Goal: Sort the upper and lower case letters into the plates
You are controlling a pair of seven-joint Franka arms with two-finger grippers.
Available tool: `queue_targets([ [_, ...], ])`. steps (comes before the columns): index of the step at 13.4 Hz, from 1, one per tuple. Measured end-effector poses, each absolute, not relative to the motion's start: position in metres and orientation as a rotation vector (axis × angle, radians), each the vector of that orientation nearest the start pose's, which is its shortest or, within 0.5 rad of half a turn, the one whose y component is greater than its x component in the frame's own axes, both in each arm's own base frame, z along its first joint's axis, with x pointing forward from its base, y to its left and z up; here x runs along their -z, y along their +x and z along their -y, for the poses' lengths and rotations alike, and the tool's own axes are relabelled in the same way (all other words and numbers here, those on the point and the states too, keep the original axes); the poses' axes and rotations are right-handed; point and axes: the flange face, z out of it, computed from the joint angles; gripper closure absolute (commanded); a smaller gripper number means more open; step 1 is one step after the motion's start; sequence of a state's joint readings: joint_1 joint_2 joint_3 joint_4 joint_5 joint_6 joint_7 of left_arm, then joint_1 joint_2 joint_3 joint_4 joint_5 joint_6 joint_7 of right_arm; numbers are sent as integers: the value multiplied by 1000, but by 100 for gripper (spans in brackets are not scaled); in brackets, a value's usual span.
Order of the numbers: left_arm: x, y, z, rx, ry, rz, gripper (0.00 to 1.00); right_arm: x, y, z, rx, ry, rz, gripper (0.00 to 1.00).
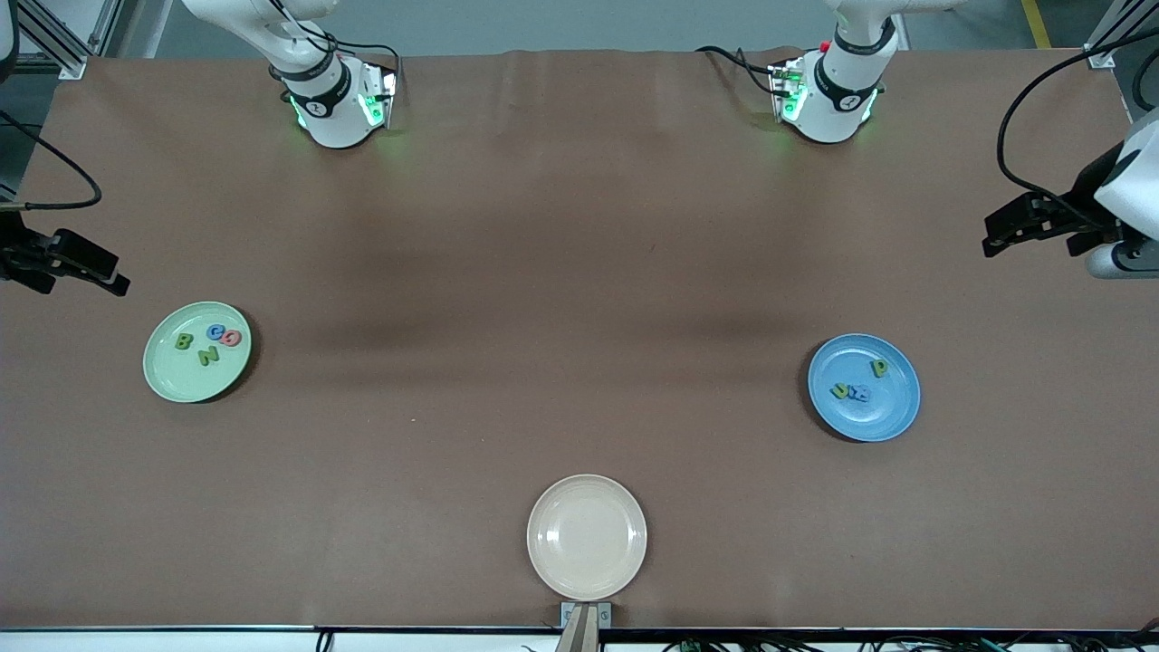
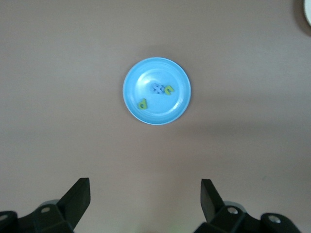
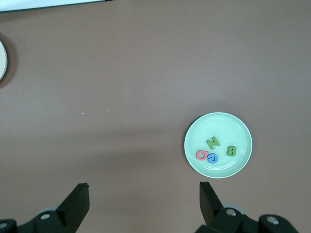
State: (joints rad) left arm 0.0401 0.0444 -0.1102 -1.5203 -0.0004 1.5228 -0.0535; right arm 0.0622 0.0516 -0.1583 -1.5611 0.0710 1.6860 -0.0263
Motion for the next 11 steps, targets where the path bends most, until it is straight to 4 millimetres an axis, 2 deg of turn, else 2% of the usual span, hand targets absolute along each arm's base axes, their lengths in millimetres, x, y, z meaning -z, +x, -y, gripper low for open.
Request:
queue_targets([
  [5,-621,541,47,-68,-3141,-43,0,-612,582,46,125,-3081,-115,0],
  [6,-622,537,47,-66,-3140,-43,0,-615,583,47,138,-3082,-114,0],
  [9,-622,534,47,-60,-3138,-42,0,-643,583,53,223,-3088,-127,0],
  [11,-621,534,47,-59,-3139,-42,0,-648,582,62,234,-3088,-150,0],
])
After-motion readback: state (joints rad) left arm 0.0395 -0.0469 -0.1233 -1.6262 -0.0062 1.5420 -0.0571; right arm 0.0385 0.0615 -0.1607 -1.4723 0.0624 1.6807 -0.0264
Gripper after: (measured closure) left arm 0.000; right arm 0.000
